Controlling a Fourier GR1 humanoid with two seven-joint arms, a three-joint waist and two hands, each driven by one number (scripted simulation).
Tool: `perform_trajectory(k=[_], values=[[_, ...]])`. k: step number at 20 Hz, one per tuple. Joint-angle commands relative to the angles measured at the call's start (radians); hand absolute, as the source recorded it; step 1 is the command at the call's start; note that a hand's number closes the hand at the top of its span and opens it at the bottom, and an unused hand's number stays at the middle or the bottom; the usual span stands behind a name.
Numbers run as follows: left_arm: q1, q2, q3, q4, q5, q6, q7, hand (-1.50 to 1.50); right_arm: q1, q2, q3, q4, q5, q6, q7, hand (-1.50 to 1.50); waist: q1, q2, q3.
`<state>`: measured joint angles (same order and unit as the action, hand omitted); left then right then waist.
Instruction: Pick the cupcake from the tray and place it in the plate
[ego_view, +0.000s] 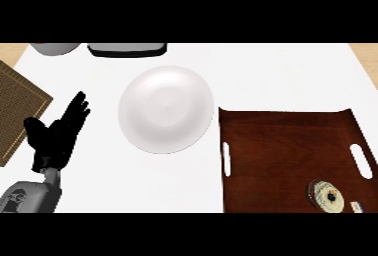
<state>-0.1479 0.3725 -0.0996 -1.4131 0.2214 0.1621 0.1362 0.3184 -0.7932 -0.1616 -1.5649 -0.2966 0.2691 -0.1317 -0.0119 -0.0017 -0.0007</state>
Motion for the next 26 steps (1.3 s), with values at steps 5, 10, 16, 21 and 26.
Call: perform_trajectory(k=[5, 10, 16, 21, 26], values=[[-0.028, 0.002, 0.032, -0.006, -0.008, -0.032, 0.029, 0.0, -0.021, -0.085, -0.009, -0.116, -0.007, 0.122, 0.232, -1.5, 0.008, 0.001, 0.0], [0.004, -0.005, 0.043, -0.004, -0.013, -0.052, 0.023, 0.0, -0.096, -0.062, 0.087, -0.081, 0.089, 0.167, 0.296, -1.5, 0.017, 0.002, 0.001], [-0.026, -0.006, 0.07, 0.004, -0.022, -0.071, 0.038, 0.0, -0.11, -0.092, 0.09, -0.138, 0.191, 0.212, 0.387, -1.5, 0.01, 0.001, 0.0], [0.013, -0.064, 0.023, -0.074, -0.07, -0.037, 0.074, 0.0, -0.167, -0.063, 0.126, -0.085, 0.255, 0.293, 0.404, -1.5, 0.015, 0.001, 0.001], [-0.029, -0.102, 0.059, 0.055, -0.098, -0.057, -0.017, 0.0, -0.235, -0.005, 0.13, -0.083, 0.248, 0.38, 0.519, -1.5, 0.012, 0.002, 0.0]])
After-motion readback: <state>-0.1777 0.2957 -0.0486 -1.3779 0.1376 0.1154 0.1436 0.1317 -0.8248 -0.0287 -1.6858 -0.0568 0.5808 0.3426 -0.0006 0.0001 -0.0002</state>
